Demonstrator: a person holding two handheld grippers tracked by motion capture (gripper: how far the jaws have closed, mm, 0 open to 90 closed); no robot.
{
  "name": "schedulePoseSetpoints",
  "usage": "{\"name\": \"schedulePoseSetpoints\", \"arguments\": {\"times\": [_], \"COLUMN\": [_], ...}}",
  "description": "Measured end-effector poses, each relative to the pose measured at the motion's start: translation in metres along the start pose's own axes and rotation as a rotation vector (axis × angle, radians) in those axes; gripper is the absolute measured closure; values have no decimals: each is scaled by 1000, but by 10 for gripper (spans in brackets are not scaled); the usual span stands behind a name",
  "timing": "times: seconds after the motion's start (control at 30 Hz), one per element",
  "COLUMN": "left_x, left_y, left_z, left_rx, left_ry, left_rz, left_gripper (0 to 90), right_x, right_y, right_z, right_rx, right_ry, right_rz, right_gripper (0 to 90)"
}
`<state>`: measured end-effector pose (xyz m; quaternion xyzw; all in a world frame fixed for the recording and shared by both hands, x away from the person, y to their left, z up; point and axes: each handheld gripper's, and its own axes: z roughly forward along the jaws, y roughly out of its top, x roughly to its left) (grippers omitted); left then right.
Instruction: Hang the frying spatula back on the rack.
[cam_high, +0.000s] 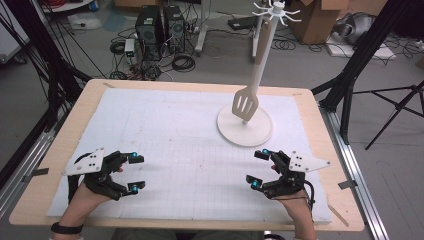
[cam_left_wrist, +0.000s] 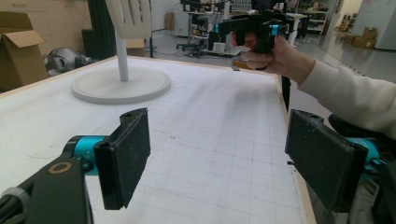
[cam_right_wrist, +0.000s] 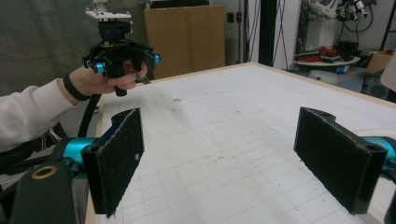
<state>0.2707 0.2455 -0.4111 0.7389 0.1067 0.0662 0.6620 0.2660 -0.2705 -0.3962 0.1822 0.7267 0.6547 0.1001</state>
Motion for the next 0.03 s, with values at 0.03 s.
{"name": "schedulePoseSetpoints", "arguments": {"times": [0.03], "left_x": [0], "left_y": [0], "left_z": [-1], "left_rx": [3], "left_ry": [1], "left_rz": [3], "left_gripper": [227], "right_x": [0], "right_y": [0], "right_z": [0], "right_rx": [3], "right_ry": [1], "right_rz": [6], "right_gripper": [148]}}
